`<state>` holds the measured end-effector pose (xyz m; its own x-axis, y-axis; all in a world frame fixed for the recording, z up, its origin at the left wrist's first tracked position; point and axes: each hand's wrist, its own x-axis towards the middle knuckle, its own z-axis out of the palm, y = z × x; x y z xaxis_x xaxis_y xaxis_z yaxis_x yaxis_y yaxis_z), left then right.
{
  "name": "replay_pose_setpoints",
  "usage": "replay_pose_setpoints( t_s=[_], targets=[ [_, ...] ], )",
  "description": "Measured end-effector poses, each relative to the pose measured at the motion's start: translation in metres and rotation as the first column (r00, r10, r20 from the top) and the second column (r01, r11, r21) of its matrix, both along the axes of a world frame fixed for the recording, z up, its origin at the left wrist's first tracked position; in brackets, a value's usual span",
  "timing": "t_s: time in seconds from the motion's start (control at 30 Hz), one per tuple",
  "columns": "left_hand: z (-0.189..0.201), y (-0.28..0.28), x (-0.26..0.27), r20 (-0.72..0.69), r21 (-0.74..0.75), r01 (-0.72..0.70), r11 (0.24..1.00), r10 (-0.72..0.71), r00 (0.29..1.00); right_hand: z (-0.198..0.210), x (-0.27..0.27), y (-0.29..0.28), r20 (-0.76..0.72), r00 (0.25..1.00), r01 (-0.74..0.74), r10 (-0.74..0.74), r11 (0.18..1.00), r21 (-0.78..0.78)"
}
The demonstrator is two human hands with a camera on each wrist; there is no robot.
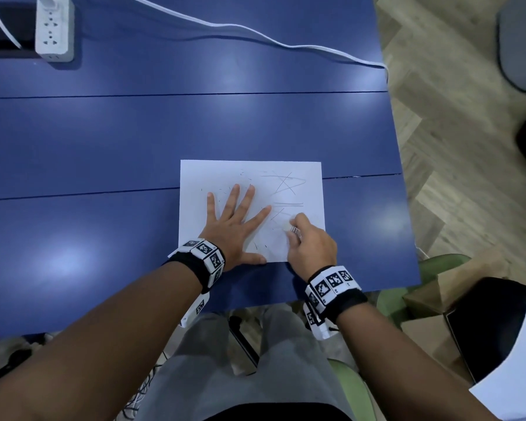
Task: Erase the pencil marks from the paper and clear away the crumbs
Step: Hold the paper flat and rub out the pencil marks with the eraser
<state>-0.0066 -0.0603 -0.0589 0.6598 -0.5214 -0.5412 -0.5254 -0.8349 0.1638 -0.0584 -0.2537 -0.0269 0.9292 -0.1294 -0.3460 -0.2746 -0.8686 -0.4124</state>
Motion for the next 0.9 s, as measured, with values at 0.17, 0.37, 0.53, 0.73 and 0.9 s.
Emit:
replay_pose_setpoints(
  t_s=[0.17,0.37,0.53,0.73,0.9],
  targets=[
    [-0.001,-0.001,0.0,-0.006,-0.011,-0.004,1.0,0.004,1.0,0.0,-0.007,0.012,-0.104,0.979,-0.171,0.174,0.985,0.034],
    [-0.001,0.0,-0.001,0.015,0.0,-0.037,0.999,0.037,0.999,-0.001,0.003,0.011,0.003,1.0,0.031,-0.031,0.999,0.009],
    [-0.001,-0.003,-0.001,0.003,0.002,-0.033,0.999,0.033,0.999,-0.001,0.001,0.016,-0.092,0.984,-0.149,0.151,0.988,0.031],
    [-0.002,-0.002,0.0,0.006,-0.001,-0.035,0.999,0.035,0.999,0.0,0.005,0.021,-0.018,1.0,-0.007,0.007,0.999,0.045],
    [-0.001,-0.003,-0.001,0.005,0.002,-0.033,0.999,0.033,0.999,-0.001,0.015,0.011,-0.033,0.995,-0.098,0.098,0.995,0.004]
  ],
)
